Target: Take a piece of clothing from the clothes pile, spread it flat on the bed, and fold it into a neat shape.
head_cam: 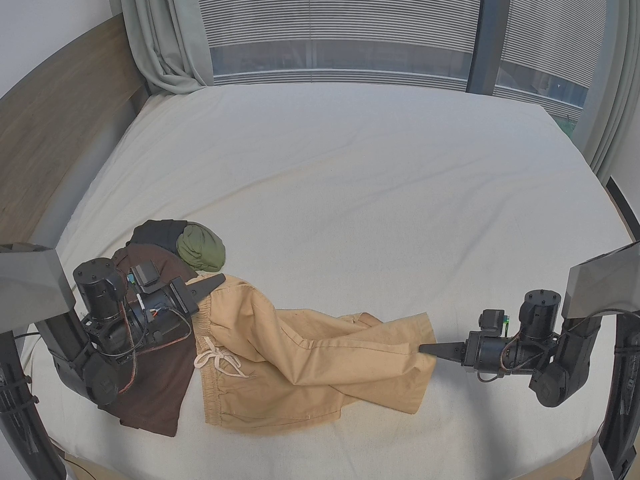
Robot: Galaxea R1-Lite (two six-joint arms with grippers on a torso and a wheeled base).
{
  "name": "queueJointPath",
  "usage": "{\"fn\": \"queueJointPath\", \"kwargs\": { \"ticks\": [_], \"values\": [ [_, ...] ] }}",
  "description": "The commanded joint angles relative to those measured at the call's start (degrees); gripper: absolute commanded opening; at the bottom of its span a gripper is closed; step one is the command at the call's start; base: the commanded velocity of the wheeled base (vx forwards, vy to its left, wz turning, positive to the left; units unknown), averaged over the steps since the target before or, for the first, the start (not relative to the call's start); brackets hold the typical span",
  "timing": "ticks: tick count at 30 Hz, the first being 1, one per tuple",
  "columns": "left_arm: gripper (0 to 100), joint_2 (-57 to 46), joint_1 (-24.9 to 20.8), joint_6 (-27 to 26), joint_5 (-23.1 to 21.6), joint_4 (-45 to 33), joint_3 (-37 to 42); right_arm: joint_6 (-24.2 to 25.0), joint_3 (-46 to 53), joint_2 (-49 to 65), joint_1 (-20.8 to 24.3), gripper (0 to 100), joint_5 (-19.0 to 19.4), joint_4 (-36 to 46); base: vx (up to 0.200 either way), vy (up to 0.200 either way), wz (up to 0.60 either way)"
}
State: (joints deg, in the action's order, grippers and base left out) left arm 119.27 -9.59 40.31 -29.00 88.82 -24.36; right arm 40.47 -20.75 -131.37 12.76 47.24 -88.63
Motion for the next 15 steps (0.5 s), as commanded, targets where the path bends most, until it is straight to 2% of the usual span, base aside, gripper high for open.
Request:
{"fn": "queueJointPath", "kwargs": {
  "ticks": [1,6,15],
  "values": [
    [0,-0.1,-0.1,0.0,0.0,0.0,0.0,0.0,-0.8,-1.1,2.3,100,0.0,0.0,0.0,0.0,0.0],
    [0,-0.2,-0.1,0.0,0.0,0.0,0.0,0.0,-1.3,-1.3,5.7,100,-0.5,-0.1,0.0,0.0,0.0],
    [0,-0.3,-0.1,0.0,0.0,0.0,0.1,-0.1,-3.0,-2.8,6.0,100,-1.4,-0.1,0.0,0.0,0.0]
  ]
}}
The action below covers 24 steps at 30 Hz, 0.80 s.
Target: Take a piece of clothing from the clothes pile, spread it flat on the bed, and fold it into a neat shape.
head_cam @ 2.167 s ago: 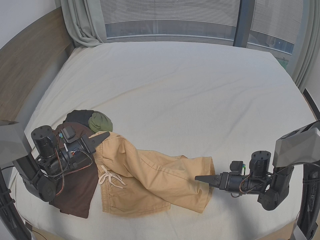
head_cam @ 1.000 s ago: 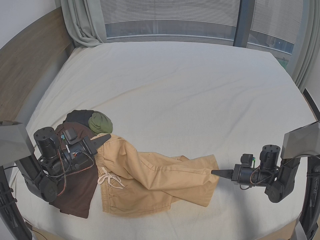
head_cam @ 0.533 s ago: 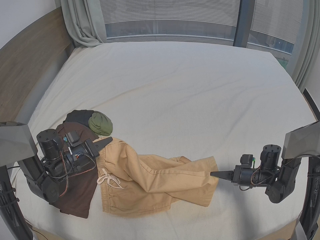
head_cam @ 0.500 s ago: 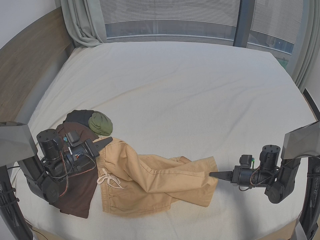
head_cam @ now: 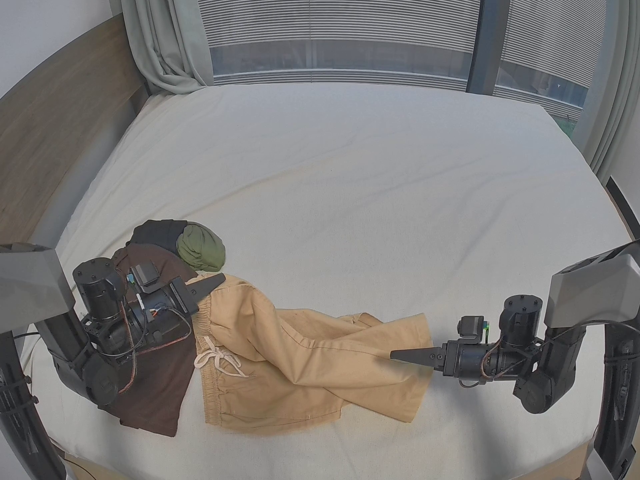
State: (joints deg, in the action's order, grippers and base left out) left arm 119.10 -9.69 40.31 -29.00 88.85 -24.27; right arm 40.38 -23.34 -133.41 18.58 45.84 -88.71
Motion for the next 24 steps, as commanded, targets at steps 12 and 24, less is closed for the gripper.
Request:
{"fn": "queueJointPath", "kwargs": {
  "ticks": [12,24],
  "values": [
    [0,-0.3,-0.1,0.0,0.0,0.0,-0.1,-0.6,-1.1,-2.4,0.7,100,0.0,-0.1,0.0,0.0,0.0],
    [0,-0.4,-0.1,0.0,0.0,0.1,-0.3,-1.2,-2.1,-4.0,1.0,0,-1.3,-0.1,0.0,0.0,0.0]
  ]
}}
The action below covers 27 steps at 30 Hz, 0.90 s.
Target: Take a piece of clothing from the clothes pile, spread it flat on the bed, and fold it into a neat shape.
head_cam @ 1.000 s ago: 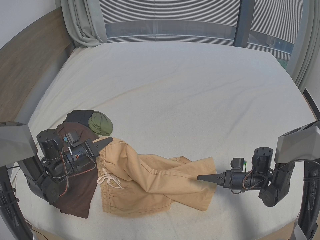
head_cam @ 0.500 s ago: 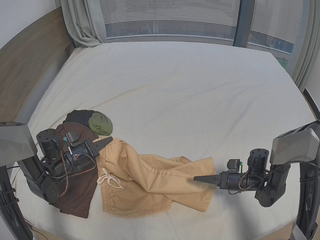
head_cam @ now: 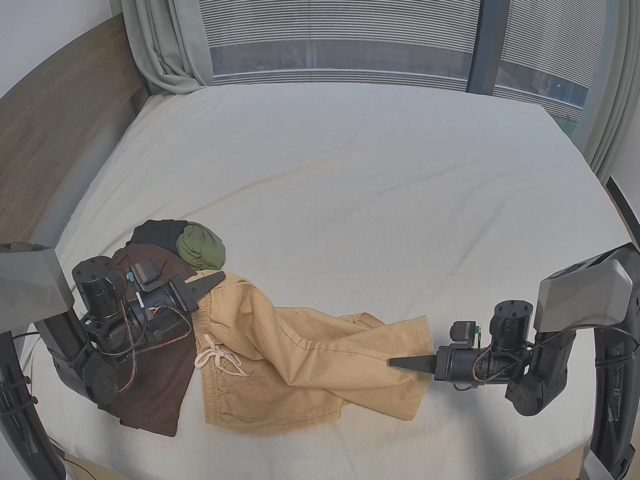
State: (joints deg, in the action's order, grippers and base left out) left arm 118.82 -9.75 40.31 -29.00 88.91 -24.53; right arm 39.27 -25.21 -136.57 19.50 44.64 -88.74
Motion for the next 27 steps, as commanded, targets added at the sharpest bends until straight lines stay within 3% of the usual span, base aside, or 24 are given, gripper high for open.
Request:
{"fn": "queueJointPath", "kwargs": {
  "ticks": [1,7,24,27],
  "values": [
    [0,-0.1,0.0,0.0,0.0,0.0,-0.1,-0.2,-0.3,-0.9,0.2,0,-0.1,-0.1,0.0,0.0,0.0],
    [0,-0.3,-0.1,0.1,0.0,0.0,-0.1,-1.2,0.3,-0.1,-0.5,0,-0.2,0.0,0.0,0.0,0.0],
    [0,-5.4,-3.2,-0.1,-0.6,0.1,-1.0,-1.2,5.3,16.1,-3.9,0,-0.3,0.2,0.0,0.0,0.0],
    [0,-5.4,-3.0,-3.3,-1.1,0.0,-1.0,-1.1,5.4,17.8,-4.5,0,-0.2,0.2,0.0,0.0,0.0]
  ]
}}
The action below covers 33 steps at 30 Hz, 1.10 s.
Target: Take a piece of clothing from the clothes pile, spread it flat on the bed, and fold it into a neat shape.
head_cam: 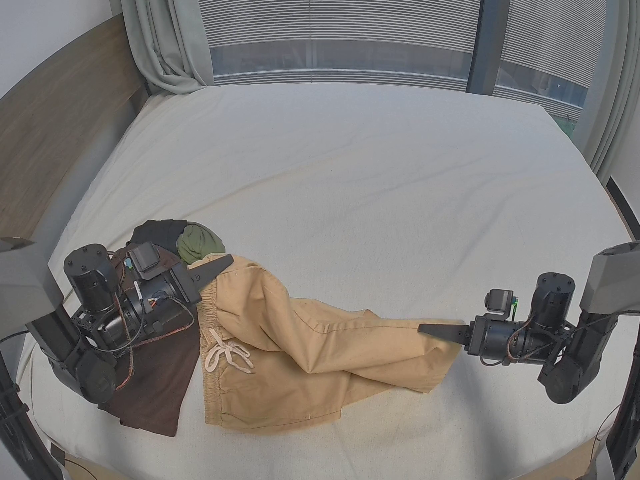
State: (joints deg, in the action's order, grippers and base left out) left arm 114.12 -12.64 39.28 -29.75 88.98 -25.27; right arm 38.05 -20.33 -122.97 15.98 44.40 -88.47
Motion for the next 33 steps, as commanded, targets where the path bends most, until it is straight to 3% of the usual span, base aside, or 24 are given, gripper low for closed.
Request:
{"fn": "queueJointPath", "kwargs": {
  "ticks": [1,6,18,33],
  "values": [
    [0,-0.7,-0.1,-2.6,-0.5,0.1,-0.2,0.1,0.6,4.3,-1.0,0,0.1,0.0,0.0,0.0,0.0],
    [0,-0.6,0.3,-6.8,-3.7,0.0,0.1,0.3,0.6,6.7,-1.5,0,0.1,0.0,0.0,0.0,0.0],
    [0,-0.9,0.9,-12.7,-6.1,0.1,0.1,0.3,0.5,9.3,-4.1,0,0.3,0.0,0.0,0.0,0.0],
    [0,-1.1,1.9,-14.1,-6.0,0.1,-0.4,1.9,-0.6,12.0,-7.9,0,0.8,0.0,0.0,0.0,0.0]
  ]
}}
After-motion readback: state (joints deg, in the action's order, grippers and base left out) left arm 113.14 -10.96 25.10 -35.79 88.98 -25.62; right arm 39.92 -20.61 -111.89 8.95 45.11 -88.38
